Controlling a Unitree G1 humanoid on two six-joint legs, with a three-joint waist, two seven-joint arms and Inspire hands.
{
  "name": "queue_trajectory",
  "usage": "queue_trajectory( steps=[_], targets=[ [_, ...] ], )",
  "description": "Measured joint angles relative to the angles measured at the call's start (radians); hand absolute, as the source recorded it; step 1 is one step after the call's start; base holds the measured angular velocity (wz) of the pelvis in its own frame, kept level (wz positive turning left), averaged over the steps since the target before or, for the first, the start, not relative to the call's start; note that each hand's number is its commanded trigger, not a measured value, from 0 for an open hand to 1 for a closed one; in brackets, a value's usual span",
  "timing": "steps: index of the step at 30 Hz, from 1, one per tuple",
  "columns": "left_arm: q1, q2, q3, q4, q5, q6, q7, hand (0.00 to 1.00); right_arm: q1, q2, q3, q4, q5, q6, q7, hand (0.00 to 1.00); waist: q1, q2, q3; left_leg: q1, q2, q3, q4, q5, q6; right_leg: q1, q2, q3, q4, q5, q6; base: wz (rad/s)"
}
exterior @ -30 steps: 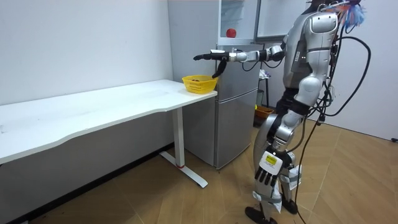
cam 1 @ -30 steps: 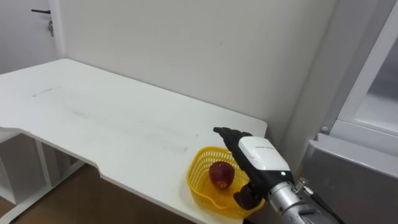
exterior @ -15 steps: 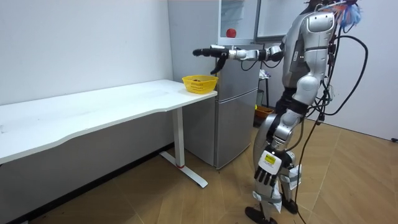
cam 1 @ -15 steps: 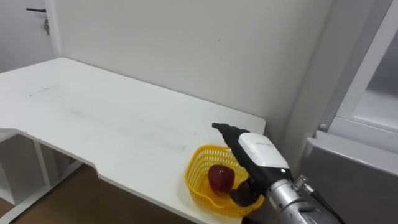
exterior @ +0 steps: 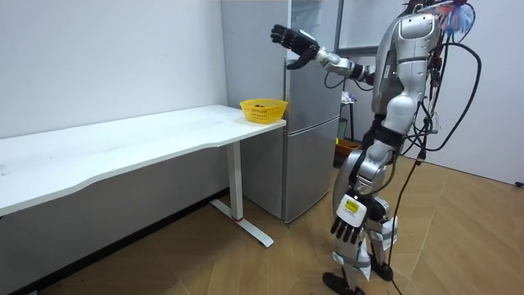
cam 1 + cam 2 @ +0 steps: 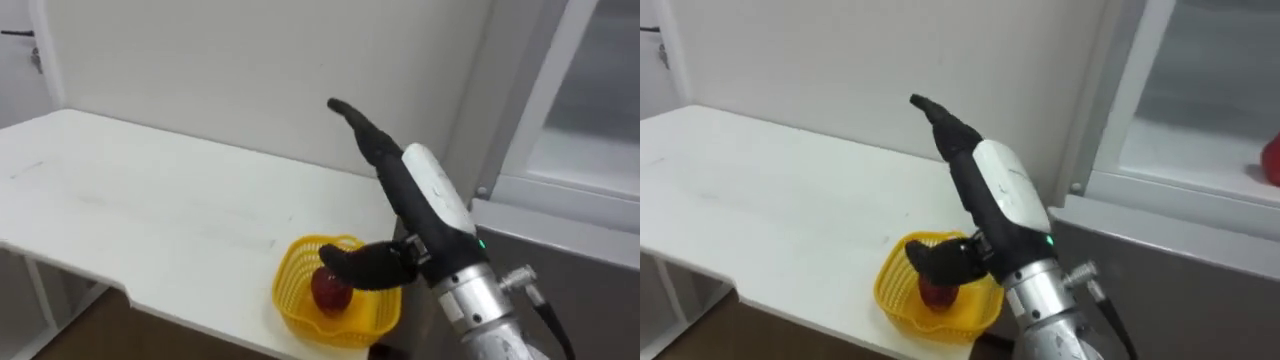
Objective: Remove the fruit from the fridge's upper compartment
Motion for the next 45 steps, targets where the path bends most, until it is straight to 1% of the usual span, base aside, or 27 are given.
queue_trajectory(
  steps=[1, 2, 3, 4, 5, 6, 7, 8, 9, 11, 12, 13, 15, 17, 20, 24, 29, 32, 35, 37, 38, 39, 42, 43, 45],
  targets=[
    [0.001, -0.002, -0.001, 0.000, 0.000, 0.000, 0.003, 0.00, 0.018, 0.006, -0.005, -0.003, 0.018, -0.001, 0.000, 0.00, -0.002, 0.006, -0.0030, 0.002, 0.001, 0.008, -0.002, 0.000, 0.000, -0.002, 0.000, 0.005, 0.001, 0.000, 0.000, -0.41],
    [0.002, -0.005, -0.001, 0.004, 0.000, -0.004, 0.010, 0.00, 0.048, 0.019, -0.013, -0.008, 0.053, 0.002, 0.006, 0.00, -0.017, 0.014, -0.0064, 0.004, 0.005, 0.021, -0.002, 0.000, 0.000, -0.005, 0.001, 0.010, 0.002, 0.000, 0.000, -0.35],
    [0.002, -0.009, -0.001, 0.018, 0.000, -0.007, 0.012, 0.00, 0.076, 0.023, -0.023, -0.021, 0.088, 0.003, 0.011, 0.00, -0.030, 0.029, -0.0057, 0.002, 0.009, 0.033, -0.001, 0.000, 0.000, -0.012, 0.002, 0.017, 0.003, 0.001, -0.001, -0.31],
    [-0.001, -0.011, -0.001, 0.022, -0.001, -0.008, 0.014, 0.00, 0.091, 0.023, -0.030, -0.029, 0.106, 0.003, 0.014, 0.00, -0.038, 0.035, -0.0052, 0.001, 0.010, 0.037, -0.002, 0.000, 0.000, -0.014, 0.003, 0.020, 0.003, 0.002, -0.002, -0.21],
    [-0.002, -0.019, -0.001, 0.031, -0.001, -0.008, 0.023, 0.00, 0.122, 0.024, -0.047, -0.048, 0.135, 0.003, 0.018, 0.00, -0.057, 0.047, -0.0044, -0.001, 0.010, 0.041, -0.007, 0.000, 0.000, -0.018, 0.003, 0.024, 0.005, 0.002, -0.003, -0.19],
    [0.000, -0.027, -0.001, 0.040, -0.001, -0.010, 0.035, 0.00, 0.150, 0.024, -0.059, -0.064, 0.164, 0.003, 0.017, 0.00, -0.071, 0.054, -0.0067, 0.003, 0.012, 0.049, -0.015, 0.003, 0.001, -0.020, 0.003, 0.033, 0.006, 0.003, -0.004, -0.17],
    [0.004, -0.030, 0.000, 0.046, -0.001, -0.012, 0.038, 0.00, 0.164, 0.024, -0.067, -0.074, 0.171, 0.003, 0.018, 0.00, -0.076, 0.057, -0.0068, 0.006, 0.013, 0.053, -0.017, 0.003, 0.001, -0.020, 0.004, 0.039, 0.006, 0.003, -0.004, -0.24],
    [0.005, -0.032, 0.000, 0.057, -0.001, -0.021, 0.038, 0.00, 0.200, 0.026, -0.086, -0.107, 0.175, 0.003, 0.019, 0.00, -0.080, 0.058, -0.0065, 0.013, 0.015, 0.063, -0.021, 0.003, 0.000, -0.021, 0.006, 0.049, 0.006, 0.003, -0.005, -0.19],
    [0.013, -0.032, 0.000, 0.057, -0.001, -0.027, 0.038, 0.00, 0.230, 0.032, -0.100, -0.143, 0.180, 0.003, 0.019, 0.00, -0.091, 0.057, -0.0063, 0.015, 0.017, 0.067, -0.024, 0.003, 0.000, -0.020, 0.007, 0.054, 0.004, 0.003, -0.005, -0.17],
    [0.029, -0.033, -0.003, 0.058, -0.001, -0.030, 0.038, 0.00, 0.247, 0.048, -0.110, -0.182, 0.180, -0.005, 0.017, 0.00, -0.105, 0.055, -0.0060, 0.020, 0.020, 0.084, -0.027, 0.003, 0.000, -0.023, 0.010, 0.075, 0.003, 0.003, -0.006, -0.20],
    [0.034, -0.034, -0.006, 0.059, -0.001, -0.030, 0.038, 0.00, 0.247, 0.064, -0.120, -0.195, 0.175, -0.017, 0.016, 0.00, -0.115, 0.053, -0.0065, 0.019, 0.021, 0.089, -0.026, 0.003, 0.000, -0.027, 0.011, 0.078, 0.003, 0.004, -0.007, -0.19],
    [0.034, -0.033, -0.008, 0.061, -0.001, -0.030, 0.038, 0.00, 0.247, 0.069, -0.125, -0.204, 0.167, -0.019, 0.010, 0.00, -0.123, 0.052, -0.0061, 0.018, 0.021, 0.089, -0.025, 0.003, 0.000, -0.028, 0.011, 0.078, 0.003, 0.004, -0.007, -0.08],
    [0.034, -0.034, -0.010, 0.072, -0.001, -0.040, 0.038, 0.00, 0.249, 0.072, -0.133, -0.227, 0.140, -0.041, -0.009, 0.00, -0.131, 0.048, -0.0078, 0.021, 0.021, 0.095, -0.026, 0.003, 0.000, -0.033, 0.011, 0.086, 0.004, 0.005, -0.008, -0.07],
    [0.034, -0.034, -0.010, 0.072, -0.001, -0.045, 0.038, 0.00, 0.255, 0.072, -0.133, -0.245, 0.112, -0.057, -0.026, 0.00, -0.132, 0.047, -0.0074, 0.018, 0.021, 0.096, -0.027, 0.003, 0.000, -0.033, 0.011, 0.087, 0.004, 0.005, -0.008, -0.04],
    [0.034, -0.034, -0.010, 0.068, -0.002, -0.062, 0.037, 0.00, 0.257, 0.073, -0.134, -0.249, 0.078, -0.085, -0.051, 0.00, -0.140, 0.047, -0.0074, 0.017, 0.024, 0.096, -0.027, 0.001, -0.002, -0.033, 0.014, 0.086, 0.004, 0.005, -0.008, 0.00],
    [0.033, -0.039, -0.010, 0.070, -0.002, -0.063, 0.028, 0.00, 0.260, 0.077, -0.145, -0.260, 0.028, -0.101, -0.090, 0.00, -0.156, 0.046, -0.0067, 0.014, 0.029, 0.093, -0.027, 0.000, -0.004, -0.031, 0.016, 0.074, 0.003, 0.005, -0.009, 0.04],
    [0.034, -0.041, -0.010, 0.069, -0.001, -0.063, 0.024, 0.00, 0.260, 0.077, -0.204, -0.260, 0.014, -0.111, -0.154, 0.00, -0.158, 0.038, -0.0034, 0.010, 0.028, 0.090, -0.028, 0.000, -0.005, -0.032, 0.016, 0.071, 0.002, 0.005, -0.008, 0.01],
    [0.037, -0.041, -0.010, 0.069, -0.001, -0.063, 0.024, 0.00, 0.260, 0.077, -0.224, -0.260, 0.014, -0.111, -0.186, 0.00, -0.160, 0.033, -0.0055, 0.005, 0.027, 0.090, -0.024, 0.000, -0.005, -0.038, 0.016, 0.071, 0.002, 0.005, -0.008, 0.00],
    [0.048, -0.042, -0.017, 0.064, -0.002, -0.063, 0.035, 0.00, 0.260, 0.075, -0.236, -0.254, -0.003, -0.119, -0.223, 0.00, -0.160, 0.027, -0.0059, 0.011, 0.028, 0.091, -0.023, 0.000, -0.005, -0.039, 0.016, 0.070, 0.003, 0.005, -0.008, -0.01],
    [0.056, -0.042, -0.014, 0.061, -0.003, -0.063, 0.038, 0.00, 0.260, 0.063, -0.249, -0.236, -0.004, -0.123, -0.246, 0.00, -0.159, 0.021, -0.0072, 0.017, 0.027, 0.091, -0.029, 0.000, -0.005, -0.034, 0.016, 0.065, 0.003, 0.005, -0.008, -0.02],
    [0.057, -0.041, -0.007, 0.061, -0.002, -0.062, 0.038, 0.00, 0.260, 0.054, -0.262, -0.215, -0.003, -0.122, -0.259, 0.00, -0.158, 0.016, -0.0068, 0.017, 0.028, 0.091, -0.029, 0.000, -0.005, -0.031, 0.016, 0.063, 0.003, 0.005, -0.008, 0.00],
    [0.056, -0.040, -0.004, 0.061, -0.002, -0.062, 0.038, 0.00, 0.260, 0.054, -0.279, -0.199, -0.004, -0.120, -0.271, 0.00, -0.156, 0.011, -0.0051, 0.019, 0.028, 0.090, -0.029, 0.000, -0.005, -0.028, 0.016, 0.063, 0.002, 0.005, -0.008, 0.00],
    [0.058, -0.041, 0.009, 0.061, -0.002, -0.060, 0.038, 0.00, 0.257, 0.053, -0.316, -0.170, -0.007, -0.118, -0.294, 0.00, -0.154, 0.006, -0.0048, 0.026, 0.027, 0.090, -0.029, 0.000, -0.005, -0.026, 0.015, 0.061, 0.003, 0.005, -0.008, 0.00],
    [0.059, -0.041, 0.013, 0.061, -0.002, -0.058, 0.038, 0.00, 0.257, 0.053, -0.323, -0.166, -0.007, -0.117, -0.296, 0.00, -0.154, 0.006, -0.0035, 0.029, 0.027, 0.091, -0.029, 0.000, -0.005, -0.023, 0.015, 0.060, 0.002, 0.005, -0.008, 0.00],
    [0.064, -0.041, 0.021, 0.061, -0.003, -0.056, 0.038, 0.00, 0.254, 0.051, -0.358, -0.152, -0.008, -0.114, -0.301, 0.00, -0.158, 0.005, -0.0023, 0.034, 0.027, 0.086, -0.032, 0.000, -0.005, -0.012, 0.013, 0.037, 0.002, 0.005, -0.008, 0.04]
  ],
)
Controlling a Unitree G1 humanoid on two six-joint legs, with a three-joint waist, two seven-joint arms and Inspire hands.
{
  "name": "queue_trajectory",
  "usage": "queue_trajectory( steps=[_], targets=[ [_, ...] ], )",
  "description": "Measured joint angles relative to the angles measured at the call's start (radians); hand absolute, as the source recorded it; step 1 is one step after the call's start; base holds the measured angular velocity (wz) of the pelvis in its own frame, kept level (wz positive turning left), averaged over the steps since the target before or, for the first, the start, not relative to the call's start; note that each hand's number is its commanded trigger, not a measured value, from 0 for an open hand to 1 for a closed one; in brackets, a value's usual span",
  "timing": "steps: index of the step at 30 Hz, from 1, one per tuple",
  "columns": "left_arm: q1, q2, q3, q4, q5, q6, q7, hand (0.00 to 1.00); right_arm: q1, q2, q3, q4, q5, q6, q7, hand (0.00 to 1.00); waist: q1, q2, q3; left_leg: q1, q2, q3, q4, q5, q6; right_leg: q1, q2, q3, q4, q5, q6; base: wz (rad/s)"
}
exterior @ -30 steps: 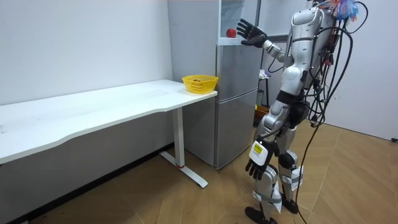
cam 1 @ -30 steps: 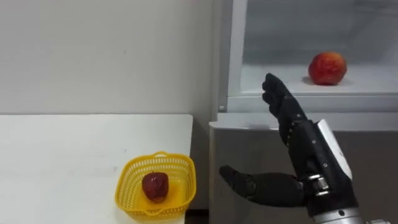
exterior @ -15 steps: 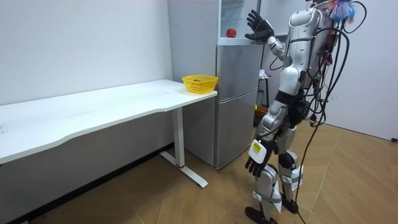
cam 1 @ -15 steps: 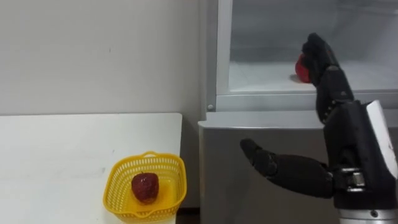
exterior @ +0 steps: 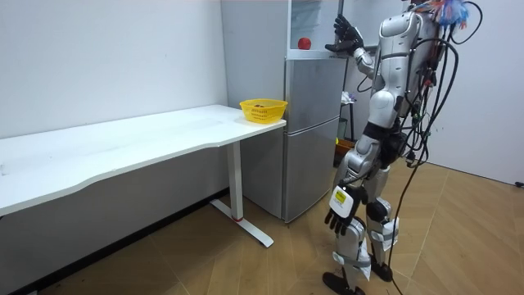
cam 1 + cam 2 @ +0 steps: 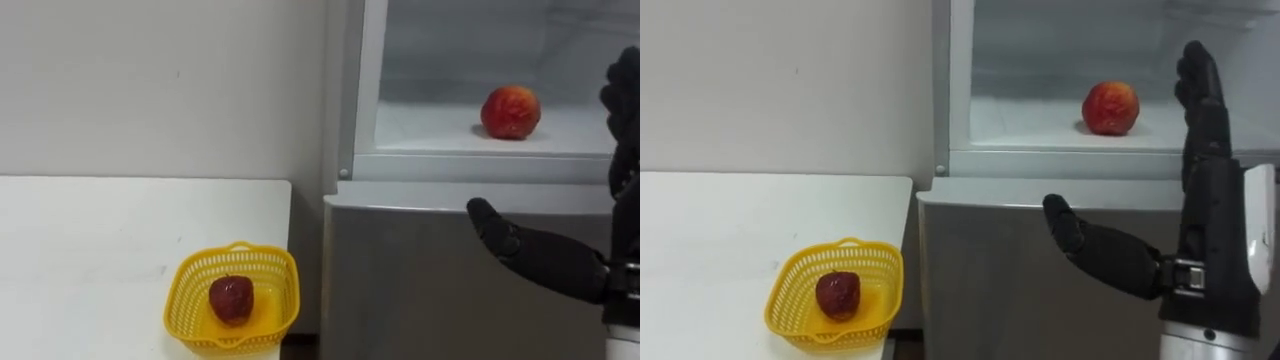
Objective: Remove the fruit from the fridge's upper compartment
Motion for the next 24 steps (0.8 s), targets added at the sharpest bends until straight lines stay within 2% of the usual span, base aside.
queue_trajectory(
  steps=[3, 9, 12, 15, 18, 22, 24],
  targets=[
    [0.008, -0.002, 0.000, 0.000, 0.000, 0.001, -0.002, 0.00, -0.031, -0.021, -0.041, 0.047, 0.000, 0.004, -0.024, 0.00, -0.001, -0.001, -0.0001, 0.003, -0.001, -0.003, -0.005, 0.000, 0.000, 0.007, -0.002, -0.019, -0.001, 0.000, 0.000, 0.02],
    [0.003, 0.004, 0.007, 0.000, 0.000, 0.012, -0.009, 0.00, -0.092, -0.058, -0.073, 0.097, 0.014, 0.018, -0.081, 0.00, 0.000, -0.012, 0.0025, 0.006, -0.004, -0.010, 0.005, 0.000, 0.000, 0.021, -0.002, -0.026, -0.017, 0.000, 0.000, 0.04],
    [-0.009, 0.014, 0.007, -0.001, 0.001, 0.017, -0.011, 0.00, -0.169, -0.091, -0.073, 0.188, 0.025, 0.032, -0.085, 0.00, 0.005, -0.030, 0.0104, 0.010, -0.005, -0.012, 0.006, 0.000, 0.000, 0.027, -0.003, -0.032, -0.019, -0.001, 0.000, 0.04],
    [-0.011, 0.018, 0.008, -0.003, 0.001, 0.020, -0.028, 0.00, -0.242, -0.104, -0.074, 0.270, 0.024, 0.042, -0.080, 0.00, 0.006, -0.047, 0.0071, 0.014, -0.007, -0.015, 0.006, 0.000, 0.000, 0.029, -0.004, -0.033, -0.019, -0.001, 0.001, 0.01],
    [-0.010, 0.022, 0.007, -0.007, 0.001, 0.033, -0.033, 0.00, -0.270, -0.107, -0.074, 0.294, 0.045, 0.063, -0.072, 0.00, 0.004, -0.058, 0.0000, 0.014, -0.010, -0.030, 0.006, 0.000, 0.000, 0.031, -0.005, -0.044, -0.016, -0.001, 0.001, 0.09],
    [-0.006, 0.024, 0.009, -0.008, 0.002, 0.036, -0.038, 0.00, -0.297, -0.119, -0.074, 0.305, 0.102, 0.081, -0.055, 0.00, 0.005, -0.057, 0.0006, 0.013, -0.013, -0.045, 0.006, 0.000, 0.000, 0.032, -0.007, -0.054, -0.015, -0.001, 0.001, 0.10],
    [-0.002, 0.025, 0.030, -0.019, 0.001, 0.037, -0.044, 0.00, -0.333, -0.145, -0.077, 0.354, 0.146, 0.084, -0.038, 0.00, 0.004, -0.056, 0.0008, 0.003, -0.016, -0.057, 0.014, 0.000, 0.001, 0.033, -0.008, -0.062, -0.015, -0.001, 0.002, 0.11]
  ],
)
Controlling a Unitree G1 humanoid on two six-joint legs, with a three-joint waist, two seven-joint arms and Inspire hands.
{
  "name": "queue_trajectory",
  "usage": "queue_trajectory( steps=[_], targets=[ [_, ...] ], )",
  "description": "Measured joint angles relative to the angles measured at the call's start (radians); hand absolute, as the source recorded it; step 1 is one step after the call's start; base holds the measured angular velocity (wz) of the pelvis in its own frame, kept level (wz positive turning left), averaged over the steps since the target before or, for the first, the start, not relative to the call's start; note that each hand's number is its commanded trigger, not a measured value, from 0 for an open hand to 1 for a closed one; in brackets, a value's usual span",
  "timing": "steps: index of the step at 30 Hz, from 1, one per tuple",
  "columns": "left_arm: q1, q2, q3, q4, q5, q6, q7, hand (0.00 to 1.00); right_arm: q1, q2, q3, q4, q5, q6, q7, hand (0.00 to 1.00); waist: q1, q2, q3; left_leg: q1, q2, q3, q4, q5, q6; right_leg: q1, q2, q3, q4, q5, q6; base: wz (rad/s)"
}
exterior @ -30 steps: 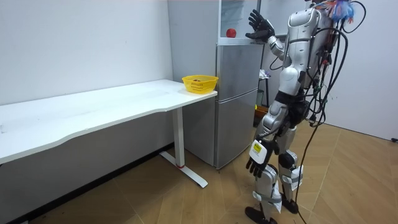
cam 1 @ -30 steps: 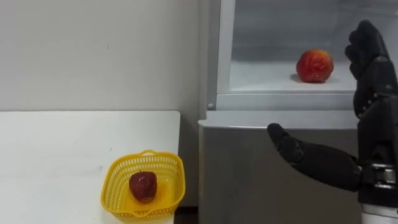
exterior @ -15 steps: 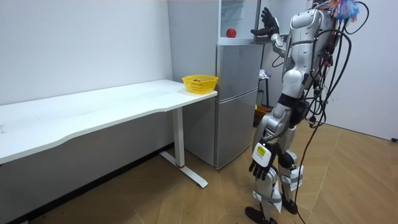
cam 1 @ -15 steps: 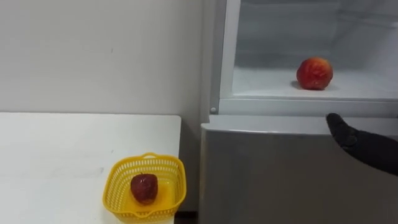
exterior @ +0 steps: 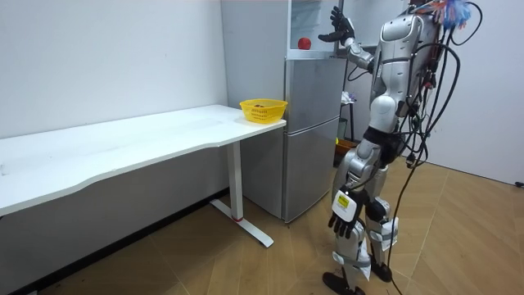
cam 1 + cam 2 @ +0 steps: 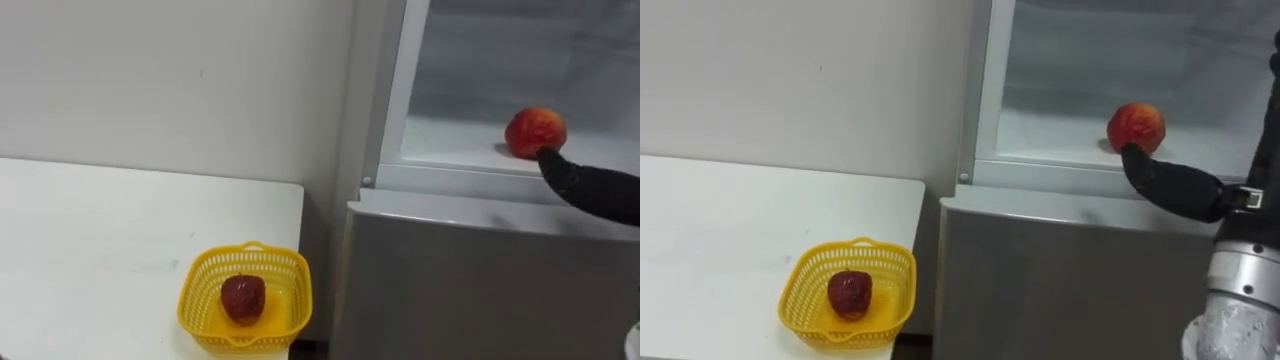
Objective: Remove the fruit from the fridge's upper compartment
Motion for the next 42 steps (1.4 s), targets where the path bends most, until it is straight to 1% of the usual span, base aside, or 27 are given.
queue_trajectory(
  steps=[1, 3, 5, 8, 10, 12, 13, 14, 16, 19, 21, 25, 27, 30, 33, 35, 37, 40, 42],
  targets=[
    [0.001, 0.001, 0.001, -0.006, 0.000, 0.000, -0.001, 0.00, -0.006, -0.011, -0.001, 0.014, 0.010, 0.001, 0.006, 0.00, -0.001, 0.000, 0.0000, -0.003, 0.000, -0.001, 0.003, 0.000, 0.000, 0.000, -0.001, -0.004, 0.000, 0.000, 0.000, 0.14],
    [0.008, 0.005, 0.001, -0.027, 0.000, -0.001, -0.003, 0.00, -0.021, -0.051, 0.001, 0.055, 0.026, 0.019, 0.022, 0.00, 0.004, 0.000, 0.0001, -0.005, -0.001, -0.006, 0.004, 0.000, 0.000, 0.001, -0.001, -0.013, 0.000, 0.000, 0.000, 0.09],
    [0.009, 0.008, 0.001, -0.027, 0.000, 0.000, -0.004, 0.00, -0.035, -0.066, 0.001, 0.074, 0.055, 0.024, 0.030, 0.00, 0.005, 0.000, 0.0002, -0.006, -0.001, -0.009, 0.003, 0.000, 0.000, 0.001, -0.001, -0.018, 0.001, 0.000, 0.000, 0.04],
    [0.011, 0.010, 0.012, -0.026, 0.001, 0.001, -0.004, 0.00, -0.086, -0.090, 0.001, 0.105, 0.086, 0.036, 0.027, 0.00, 0.003, -0.003, 0.0010, -0.016, -0.001, -0.012, 0.004, 0.000, 0.000, -0.003, -0.001, -0.025, 0.000, -0.001, 0.001, 0.03],
    [0.011, 0.013, 0.017, -0.026, 0.001, 0.002, -0.004, 0.00, -0.109, -0.108, 0.001, 0.112, 0.085, 0.043, 0.022, 0.00, 0.003, -0.008, 0.0015, -0.020, -0.001, -0.013, 0.005, 0.000, 0.000, -0.005, -0.001, -0.030, -0.001, -0.001, 0.001, 0.03],
    [0.015, 0.023, 0.017, -0.026, 0.002, 0.006, -0.003, 0.00, -0.126, -0.129, 0.001, 0.115, 0.085, 0.043, 0.016, 0.00, 0.006, -0.018, 0.0001, -0.022, -0.002, -0.020, 0.006, 0.000, 0.000, -0.005, -0.001, -0.041, -0.002, -0.001, 0.001, 0.08],
    [0.014, 0.025, 0.018, -0.027, 0.003, 0.009, -0.003, 0.00, -0.133, -0.132, 0.002, 0.121, 0.084, 0.043, 0.015, 0.00, 0.007, -0.020, -0.0011, -0.022, -0.003, -0.022, 0.007, 0.000, 0.000, -0.004, -0.001, -0.042, -0.001, -0.001, 0.001, 0.08],
    [0.014, 0.028, 0.019, -0.027, 0.004, 0.016, -0.002, 0.00, -0.153, -0.133, 0.003, 0.147, 0.083, 0.044, 0.015, 0.00, 0.007, -0.026, -0.0040, -0.021, -0.003, -0.024, 0.011, 0.000, 0.000, -0.004, -0.001, -0.043, -0.001, -0.001, 0.001, 0.06],
    [0.016, 0.029, 0.019, -0.028, 0.004, 0.021, -0.002, 0.00, -0.177, -0.135, 0.003, 0.178, 0.083, 0.059, 0.014, 0.00, 0.008, -0.031, -0.0055, -0.022, -0.003, -0.027, 0.011, 0.000, 0.000, -0.003, -0.001, -0.050, 0.000, -0.001, 0.001, 0.05],
    [0.022, 0.029, 0.019, -0.039, 0.001, 0.027, -0.003, 0.00, -0.211, -0.143, 0.024, 0.232, 0.087, 0.069, 0.019, 0.00, 0.009, -0.034, -0.0060, -0.025, -0.004, -0.032, 0.014, 0.000, 0.000, -0.002, -0.002, -0.054, 0.000, -0.001, 0.001, 0.06],
    [0.022, 0.030, 0.020, -0.048, 0.001, 0.037, -0.003, 0.00, -0.240, -0.163, 0.041, 0.301, 0.087, 0.086, 0.049, 0.00, 0.009, -0.033, -0.0052, -0.031, -0.004, -0.035, 0.022, 0.000, 0.000, -0.002, -0.002, -0.064, 0.000, -0.001, 0.001, 0.07],
    [0.024, 0.034, 0.020, -0.048, 0.001, 0.043, -0.007, 0.00, -0.249, -0.164, 0.043, 0.360, 0.086, 0.112, 0.100, 0.00, 0.011, -0.033, -0.0048, -0.036, -0.004, -0.040, 0.024, 0.000, 0.000, -0.005, -0.002, -0.068, 0.000, -0.001, 0.001, 0.05],
    [0.028, 0.038, 0.020, -0.050, 0.002, 0.049, -0.013, 0.00, -0.249, -0.167, 0.056, 0.382, 0.103, 0.129, 0.124, 0.00, 0.017, -0.034, -0.0045, -0.036, -0.004, -0.040, 0.023, 0.000, 0.000, -0.005, -0.002, -0.071, 0.000, -0.001, 0.001, 0.00],
    [0.029, 0.046, 0.020, -0.056, 0.003, 0.061, -0.024, 0.00, -0.249, -0.168, 0.068, 0.410, 0.131, 0.142, 0.155, 0.00, 0.021, -0.039, -0.0049, -0.036, -0.004, -0.040, 0.025, 0.000, 0.000, -0.004, -0.004, -0.083, 0.001, -0.001, 0.001, 0.00],
    [0.026, 0.048, 0.020, -0.065, 0.002, 0.070, -0.026, 0.00, -0.250, -0.168, 0.081, 0.449, 0.135, 0.151, 0.193, 0.00, 0.027, -0.042, -0.0065, -0.036, -0.005, -0.040, 0.026, 0.001, 0.000, -0.003, -0.005, -0.083, 0.002, -0.001, 0.001, 0.00],
    [0.027, 0.048, 0.023, -0.067, 0.001, 0.077, -0.026, 0.00, -0.250, -0.168, 0.080, 0.456, 0.149, 0.153, 0.208, 0.00, 0.030, -0.042, -0.0066, -0.036, -0.004, -0.040, 0.026, 0.000, 0.000, -0.003, -0.006, -0.087, 0.003, -0.001, 0.001, 0.00],
    [0.028, 0.049, 0.042, -0.067, 0.001, 0.082, -0.026, 0.00, -0.263, -0.168, 0.081, 0.476, 0.174, 0.152, 0.223, 0.00, 0.029, -0.041, -0.0061, -0.037, -0.003, -0.041, 0.027, 0.000, 0.000, -0.003, -0.007, -0.095, 0.003, -0.001, 0.001, 0.00],
    [0.028, 0.049, 0.058, -0.067, 0.001, 0.087, -0.025, 0.00, -0.299, -0.172, 0.081, 0.526, 0.216, 0.155, 0.231, 0.00, 0.028, -0.035, -0.0051, -0.039, -0.003, -0.042, 0.025, 0.000, 0.000, -0.003, -0.007, -0.100, 0.003, -0.001, 0.001, 0.00],
    [0.028, 0.049, 0.058, -0.067, 0.001, 0.089, -0.023, 0.00, -0.309, -0.178, 0.081, 0.537, 0.222, 0.164, 0.250, 0.00, 0.027, -0.030, -0.0063, -0.039, -0.003, -0.042, 0.025, 0.000, 0.000, -0.003, -0.007, -0.105, 0.004, -0.001, 0.001, 0.00]
  ],
)
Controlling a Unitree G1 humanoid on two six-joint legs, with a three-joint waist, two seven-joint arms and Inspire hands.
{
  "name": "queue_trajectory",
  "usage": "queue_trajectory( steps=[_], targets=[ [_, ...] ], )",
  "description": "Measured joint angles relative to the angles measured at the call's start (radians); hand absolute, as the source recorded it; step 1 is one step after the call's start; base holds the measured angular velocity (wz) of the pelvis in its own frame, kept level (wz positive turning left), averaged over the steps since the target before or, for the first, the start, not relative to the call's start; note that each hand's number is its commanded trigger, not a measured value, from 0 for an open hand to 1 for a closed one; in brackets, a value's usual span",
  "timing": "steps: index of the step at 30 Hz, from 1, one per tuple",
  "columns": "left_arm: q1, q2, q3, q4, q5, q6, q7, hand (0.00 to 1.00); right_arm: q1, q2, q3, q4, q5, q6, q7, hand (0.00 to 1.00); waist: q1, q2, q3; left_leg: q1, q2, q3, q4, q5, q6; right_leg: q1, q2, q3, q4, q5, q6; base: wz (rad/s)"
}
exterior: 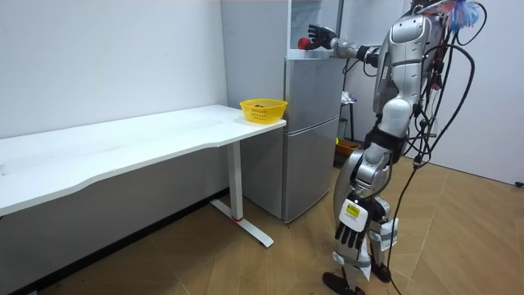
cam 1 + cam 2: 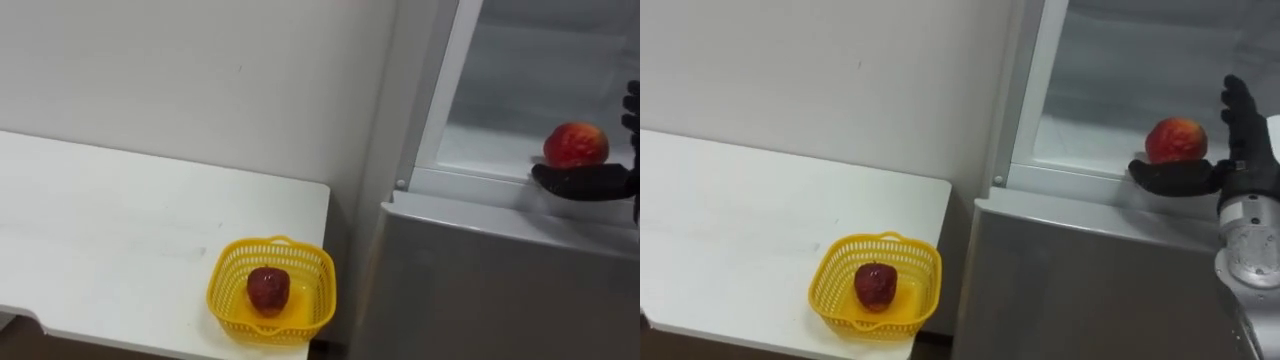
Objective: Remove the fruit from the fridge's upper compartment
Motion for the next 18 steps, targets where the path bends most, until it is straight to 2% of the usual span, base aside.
queue_trajectory(
  steps=[5, 13, 18],
  targets=[
    [0.001, 0.000, 0.002, 0.000, 0.000, 0.010, 0.011, 0.00, 0.000, -0.024, 0.018, 0.005, 0.003, 0.000, 0.030, 0.00, 0.001, 0.008, -0.0045, 0.001, 0.000, 0.000, 0.000, 0.000, 0.000, 0.000, 0.000, -0.002, 0.000, 0.000, 0.000, 0.00],
    [0.012, 0.000, 0.001, -0.023, 0.000, 0.023, 0.045, 0.00, -0.018, -0.025, 0.022, 0.056, 0.072, 0.008, 0.044, 0.00, -0.001, 0.008, -0.0053, 0.002, -0.001, -0.002, 0.000, 0.000, 0.000, 0.002, 0.000, -0.001, 0.000, 0.000, 0.000, 0.00],
    [0.022, 0.000, -0.001, -0.037, 0.000, 0.028, 0.045, 0.00, -0.027, -0.025, 0.028, 0.099, 0.103, 0.008, 0.088, 0.00, 0.000, 0.004, -0.0048, 0.004, -0.002, 0.000, 0.000, 0.001, 0.000, 0.006, 0.001, 0.000, 0.000, 0.000, 0.000, 0.00]
  ],
)
